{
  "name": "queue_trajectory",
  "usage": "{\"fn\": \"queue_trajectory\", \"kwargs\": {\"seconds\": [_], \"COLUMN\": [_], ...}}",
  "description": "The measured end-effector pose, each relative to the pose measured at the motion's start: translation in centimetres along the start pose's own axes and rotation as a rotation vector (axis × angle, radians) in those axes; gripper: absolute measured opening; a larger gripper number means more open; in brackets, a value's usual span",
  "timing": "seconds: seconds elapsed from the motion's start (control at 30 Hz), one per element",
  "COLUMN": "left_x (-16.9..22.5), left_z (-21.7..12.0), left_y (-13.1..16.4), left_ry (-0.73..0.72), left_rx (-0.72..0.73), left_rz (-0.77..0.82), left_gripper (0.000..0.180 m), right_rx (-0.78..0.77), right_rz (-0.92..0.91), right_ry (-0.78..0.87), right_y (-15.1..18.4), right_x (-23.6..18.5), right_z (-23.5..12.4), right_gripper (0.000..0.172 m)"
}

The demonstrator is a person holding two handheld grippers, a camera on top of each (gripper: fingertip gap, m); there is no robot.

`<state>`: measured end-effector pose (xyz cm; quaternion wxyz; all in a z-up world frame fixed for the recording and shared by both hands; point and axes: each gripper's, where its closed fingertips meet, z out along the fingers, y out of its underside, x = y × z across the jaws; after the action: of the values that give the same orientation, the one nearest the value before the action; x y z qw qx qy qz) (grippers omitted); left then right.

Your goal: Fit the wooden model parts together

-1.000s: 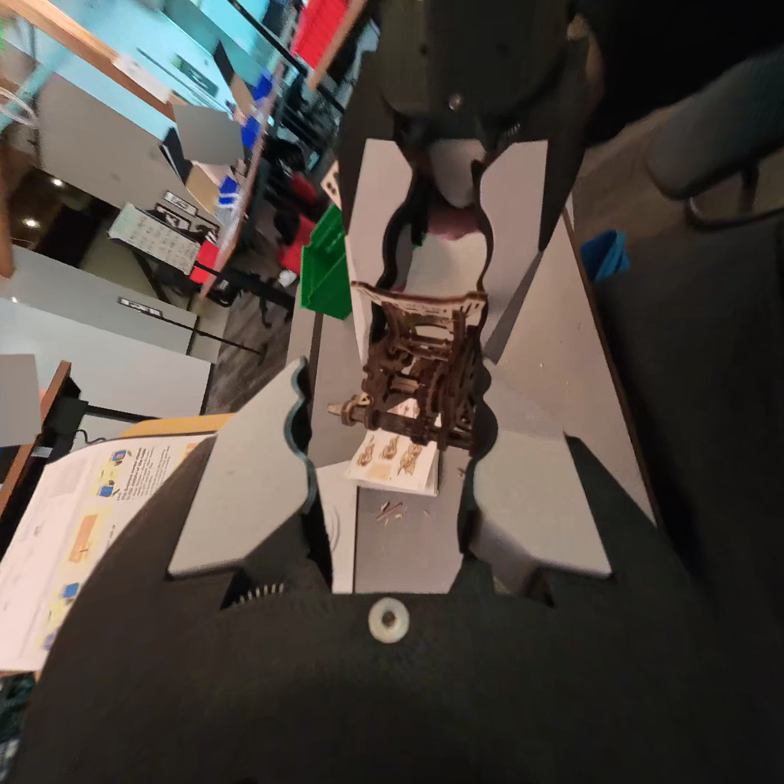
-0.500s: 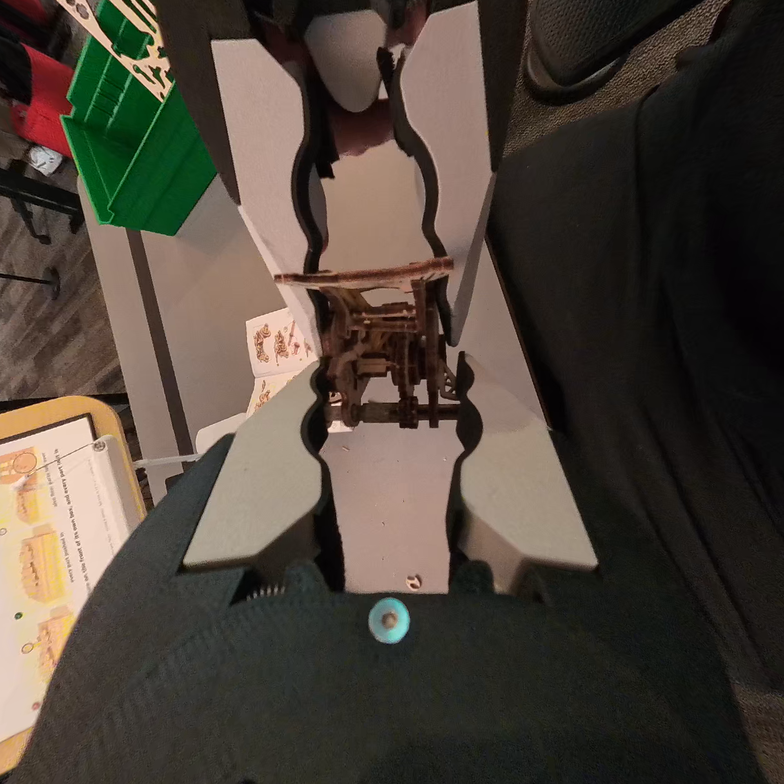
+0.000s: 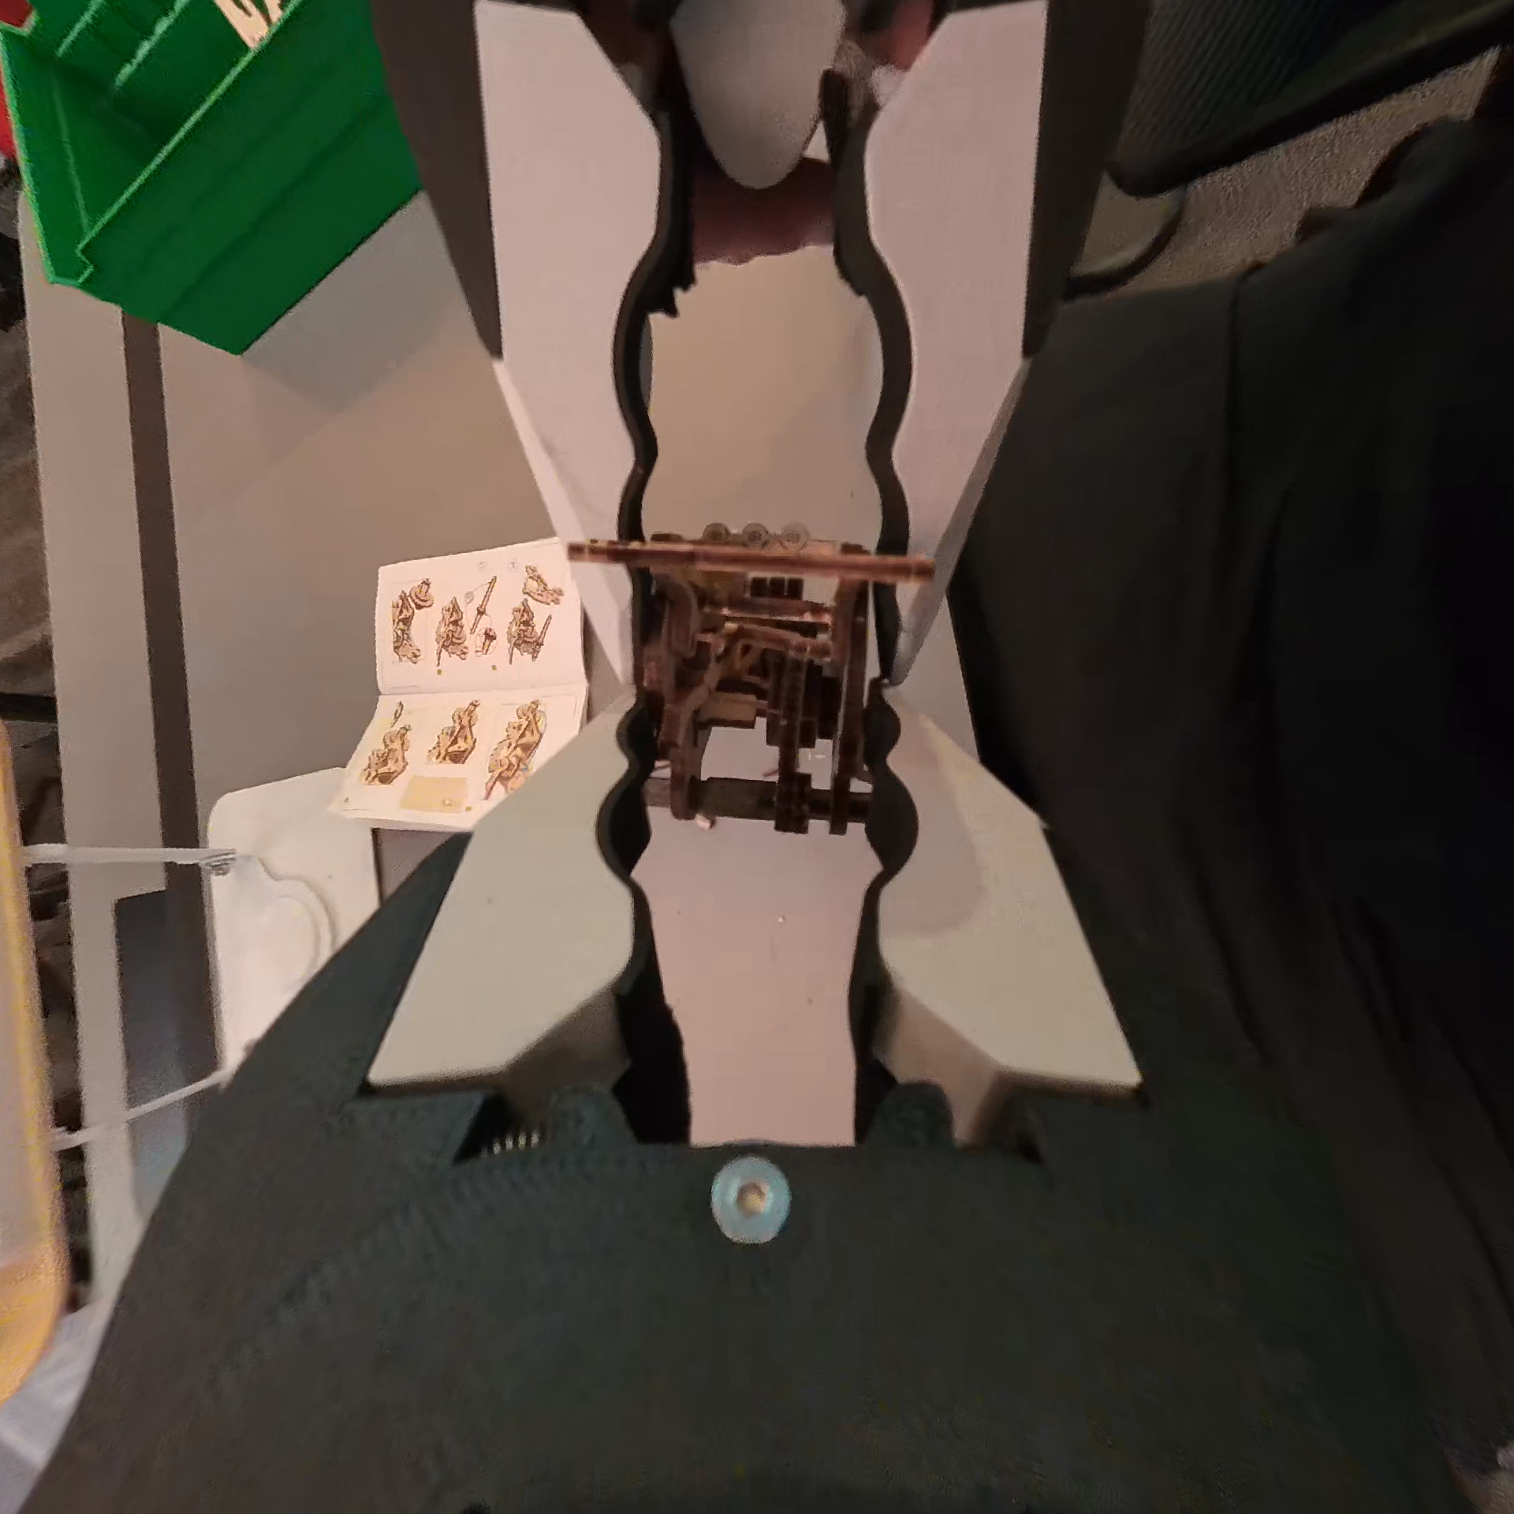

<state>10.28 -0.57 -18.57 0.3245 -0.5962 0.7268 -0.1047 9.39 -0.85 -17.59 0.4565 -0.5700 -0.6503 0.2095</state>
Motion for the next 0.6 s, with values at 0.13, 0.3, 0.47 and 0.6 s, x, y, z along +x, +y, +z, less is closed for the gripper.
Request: {"fn": "queue_trajectory", "kwargs": {"seconds": [0.13,0.3,0.47,0.6], "left_x": [-0.5,-1.1,-1.5,-1.7], "left_z": [0.3,-0.1,-1.1,-1.0], "left_y": [0.2,-0.1,-1.1,-1.3], "left_ry": [0.013,0.049,0.097,0.116], "left_rx": [0.12,0.318,0.531,0.575], "left_rz": [-0.102,-0.212,-0.298,-0.328], "left_gripper": [0.047,0.047,0.047,0.052], "right_rx": [0.005,0.027,0.071,0.041], "right_rz": [0.077,0.166,0.242,0.253], "right_ry": [-0.016,-0.042,-0.043,-0.05], "right_y": [0.9,1.5,1.1,1.2], "right_x": [0.5,0.7,1.3,1.3], "right_z": [-0.4,-0.2,-0.2,-0.3], "right_gripper": [0.069,0.063,0.048,0.046]}}
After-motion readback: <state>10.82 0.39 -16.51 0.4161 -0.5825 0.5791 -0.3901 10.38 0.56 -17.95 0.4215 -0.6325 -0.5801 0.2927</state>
